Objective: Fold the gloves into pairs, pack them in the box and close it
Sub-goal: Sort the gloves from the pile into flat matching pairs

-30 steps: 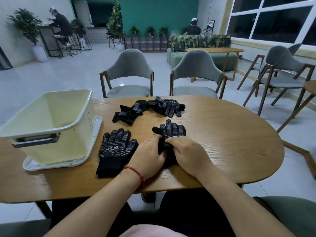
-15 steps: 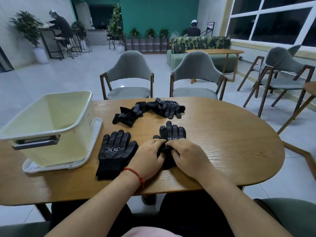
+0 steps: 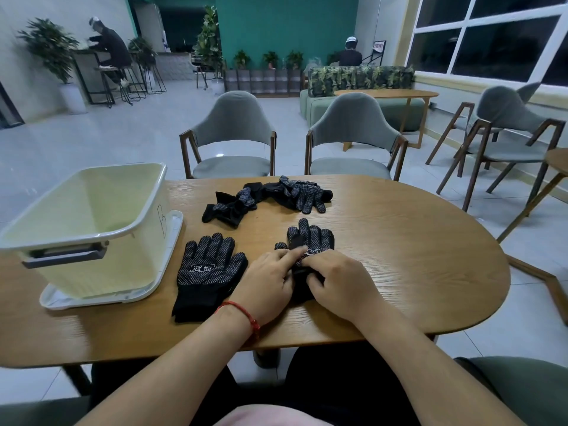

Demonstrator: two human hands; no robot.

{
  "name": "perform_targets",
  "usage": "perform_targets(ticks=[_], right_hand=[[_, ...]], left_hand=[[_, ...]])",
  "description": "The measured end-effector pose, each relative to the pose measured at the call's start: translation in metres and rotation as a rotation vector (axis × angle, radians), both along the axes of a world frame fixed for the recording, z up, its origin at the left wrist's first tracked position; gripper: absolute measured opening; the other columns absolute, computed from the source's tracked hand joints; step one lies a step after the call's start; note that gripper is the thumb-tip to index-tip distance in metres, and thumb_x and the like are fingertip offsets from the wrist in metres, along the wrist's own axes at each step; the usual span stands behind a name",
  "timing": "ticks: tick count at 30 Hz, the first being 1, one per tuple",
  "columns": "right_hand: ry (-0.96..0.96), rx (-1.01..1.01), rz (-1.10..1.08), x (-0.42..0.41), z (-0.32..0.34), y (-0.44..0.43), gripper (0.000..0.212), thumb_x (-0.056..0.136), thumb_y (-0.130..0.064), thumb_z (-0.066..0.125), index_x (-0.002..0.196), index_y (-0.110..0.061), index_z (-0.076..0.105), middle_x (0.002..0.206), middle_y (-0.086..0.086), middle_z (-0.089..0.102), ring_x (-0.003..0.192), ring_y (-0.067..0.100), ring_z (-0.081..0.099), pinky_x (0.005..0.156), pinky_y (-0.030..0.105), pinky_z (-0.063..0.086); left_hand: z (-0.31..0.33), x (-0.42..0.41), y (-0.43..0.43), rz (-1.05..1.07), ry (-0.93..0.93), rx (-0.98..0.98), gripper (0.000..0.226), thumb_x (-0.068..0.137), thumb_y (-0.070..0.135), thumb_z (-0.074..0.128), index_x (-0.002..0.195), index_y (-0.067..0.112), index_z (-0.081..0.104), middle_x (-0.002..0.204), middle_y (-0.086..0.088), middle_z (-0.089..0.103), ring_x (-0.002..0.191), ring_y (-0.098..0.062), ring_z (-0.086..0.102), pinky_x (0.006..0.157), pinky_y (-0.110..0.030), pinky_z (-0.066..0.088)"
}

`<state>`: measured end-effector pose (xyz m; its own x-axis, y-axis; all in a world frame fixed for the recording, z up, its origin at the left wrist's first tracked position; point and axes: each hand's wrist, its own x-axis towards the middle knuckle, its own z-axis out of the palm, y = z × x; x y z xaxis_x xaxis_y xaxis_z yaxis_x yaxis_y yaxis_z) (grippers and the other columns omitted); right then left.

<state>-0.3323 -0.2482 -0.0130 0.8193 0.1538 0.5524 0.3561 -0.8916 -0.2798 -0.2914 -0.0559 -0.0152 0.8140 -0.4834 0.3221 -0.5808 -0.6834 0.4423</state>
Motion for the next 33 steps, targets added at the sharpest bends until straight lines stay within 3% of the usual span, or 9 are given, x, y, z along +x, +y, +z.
perform_targets(ticks=[3, 7, 12, 18, 21, 24, 28, 33], right_hand=[[0.017, 0.008, 0.0, 0.0004, -0.0004, -0.0013, 0.036, 0.081, -0.03, 0.055, 0.109, -0.03, 0.078, 0.101, -0.009, 0.077, 0.096, 0.017, 0.07, 0.074, 0.035, 0.061], [0.032, 0.001, -0.015, 0.0017, -0.0008, -0.0019, 0.034, 0.08, -0.033, 0.058, 0.107, -0.032, 0.077, 0.101, -0.01, 0.076, 0.098, 0.016, 0.069, 0.076, 0.036, 0.06], [0.039, 0.0, -0.024, 0.0025, -0.0005, -0.0017, 0.033, 0.08, -0.035, 0.056, 0.106, -0.033, 0.076, 0.099, -0.009, 0.075, 0.097, 0.016, 0.069, 0.076, 0.036, 0.06], [0.038, 0.004, -0.016, 0.002, -0.001, -0.002, 0.033, 0.081, -0.033, 0.058, 0.107, -0.032, 0.077, 0.101, -0.009, 0.076, 0.099, 0.016, 0.069, 0.078, 0.036, 0.06], [0.02, 0.026, 0.0, 0.001, -0.0008, -0.0022, 0.032, 0.083, -0.03, 0.058, 0.108, -0.031, 0.078, 0.102, -0.009, 0.077, 0.1, 0.016, 0.068, 0.079, 0.036, 0.06], [0.003, 0.06, 0.007, -0.0001, 0.001, -0.0026, 0.031, 0.086, -0.029, 0.056, 0.107, -0.029, 0.077, 0.1, -0.008, 0.076, 0.097, 0.019, 0.069, 0.079, 0.039, 0.059], [-0.038, 0.063, 0.027, -0.0014, 0.0008, -0.0046, 0.03, 0.084, -0.027, 0.057, 0.105, -0.025, 0.078, 0.099, -0.007, 0.076, 0.095, 0.019, 0.069, 0.078, 0.037, 0.059], [0.079, -0.012, 0.041, -0.004, 0.0068, -0.0032, 0.033, 0.079, -0.037, 0.056, 0.105, -0.032, 0.074, 0.103, -0.015, 0.074, 0.099, 0.016, 0.065, 0.083, 0.039, 0.058]], left_hand=[[-0.0006, -0.0001, -0.0006, 0.02, -0.008, 0.022, 0.045, 0.1, 0.025, 0.052, 0.144, 0.035, 0.059, 0.148, 0.001, 0.053, 0.138, -0.019, 0.045, 0.12, -0.034, 0.033], [-0.0014, -0.0036, -0.0008, 0.078, -0.052, -0.013, 0.041, 0.1, 0.024, 0.055, 0.141, 0.021, 0.058, 0.138, 0.001, 0.06, 0.131, -0.017, 0.051, 0.116, -0.027, 0.035], [0.0012, -0.0066, 0.0012, 0.207, -0.031, -0.059, 0.048, 0.096, 0.027, 0.057, 0.141, 0.012, 0.054, 0.119, -0.007, 0.064, 0.118, -0.025, 0.057, 0.108, -0.039, 0.046], [0.0045, -0.0069, 0.0031, 0.21, 0.021, -0.095, 0.051, 0.096, 0.022, 0.054, 0.147, 0.021, 0.05, 0.12, -0.004, 0.063, 0.117, -0.024, 0.056, 0.107, -0.04, 0.046], [0.0053, -0.0082, 0.0041, 0.171, 0.006, -0.069, 0.036, 0.099, 0.027, 0.056, 0.135, 0.029, 0.059, 0.12, 0.002, 0.061, 0.115, -0.02, 0.055, 0.105, -0.036, 0.046], [0.0052, -0.007, 0.0045, 0.169, 0.001, -0.043, 0.028, 0.097, 0.03, 0.059, 0.124, 0.028, 0.064, 0.123, 0.003, 0.061, 0.117, -0.021, 0.055, 0.104, -0.039, 0.048], [0.0048, -0.0071, 0.0052, 0.158, -0.026, -0.047, 0.03, 0.097, 0.028, 0.061, 0.127, 0.028, 0.063, 0.13, 0.003, 0.059, 0.122, -0.019, 0.052, 0.107, -0.03, 0.041], [0.0021, -0.0069, 0.0051, 0.16, -0.036, -0.066, 0.024, 0.098, 0.025, 0.062, 0.12, 0.025, 0.071, 0.133, 0.001, 0.059, 0.127, -0.02, 0.051, 0.111, -0.027, 0.036]])
